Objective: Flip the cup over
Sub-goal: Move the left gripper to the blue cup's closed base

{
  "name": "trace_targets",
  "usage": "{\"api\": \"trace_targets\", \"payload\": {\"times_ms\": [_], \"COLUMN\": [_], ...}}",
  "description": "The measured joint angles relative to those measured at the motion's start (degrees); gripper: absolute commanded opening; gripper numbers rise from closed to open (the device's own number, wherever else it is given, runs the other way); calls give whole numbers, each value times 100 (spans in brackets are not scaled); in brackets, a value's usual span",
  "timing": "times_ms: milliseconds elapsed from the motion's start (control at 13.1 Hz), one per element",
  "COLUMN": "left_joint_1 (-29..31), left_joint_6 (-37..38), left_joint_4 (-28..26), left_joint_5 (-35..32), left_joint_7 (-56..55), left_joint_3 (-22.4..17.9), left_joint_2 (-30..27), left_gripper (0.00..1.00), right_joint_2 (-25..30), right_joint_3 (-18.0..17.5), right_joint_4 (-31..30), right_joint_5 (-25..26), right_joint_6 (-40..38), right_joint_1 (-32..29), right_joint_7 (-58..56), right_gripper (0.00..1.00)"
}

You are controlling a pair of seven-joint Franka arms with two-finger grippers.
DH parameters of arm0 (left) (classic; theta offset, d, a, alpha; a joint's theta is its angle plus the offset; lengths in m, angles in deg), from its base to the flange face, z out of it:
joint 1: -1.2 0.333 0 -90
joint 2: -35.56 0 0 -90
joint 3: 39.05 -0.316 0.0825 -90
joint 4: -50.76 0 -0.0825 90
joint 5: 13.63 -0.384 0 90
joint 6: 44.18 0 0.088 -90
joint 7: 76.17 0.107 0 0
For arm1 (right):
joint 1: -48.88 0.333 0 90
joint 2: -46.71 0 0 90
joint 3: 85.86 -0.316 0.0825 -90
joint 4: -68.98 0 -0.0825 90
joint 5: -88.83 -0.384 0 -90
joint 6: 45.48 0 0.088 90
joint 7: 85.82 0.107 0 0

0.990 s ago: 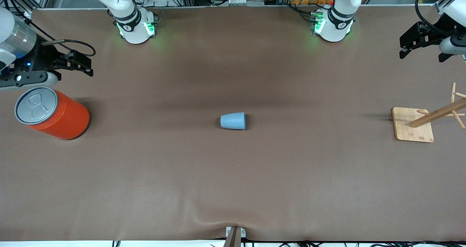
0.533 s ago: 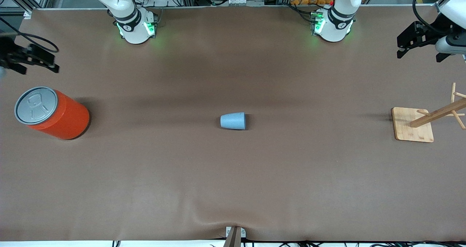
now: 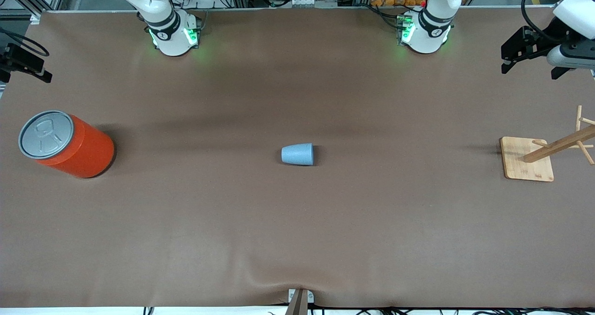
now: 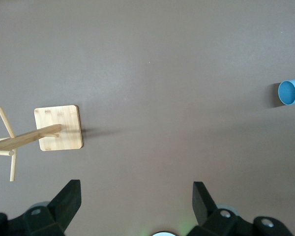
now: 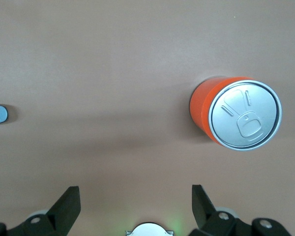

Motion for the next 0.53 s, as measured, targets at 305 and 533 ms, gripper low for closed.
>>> {"api": "trace_targets", "payload": {"times_ms": [305, 533], "left_joint_1": [0, 0], "left_joint_6": [0, 0], "left_joint_4": [-10, -40], "left_joint_5": [0, 0], "left_joint_7": [0, 0], "left_joint_3": [23, 55], "left_joint_2": [0, 17], "left_gripper": [100, 100], "right_joint_2": [-20, -37], "right_joint_3": [1, 2], "right_joint_4": [-85, -163], "right_joint_5": [33, 47], "right_joint_6": [112, 155], "right_joint_1": [-53, -62], "right_joint_7": [0, 0], "right_gripper": [100, 100]}}
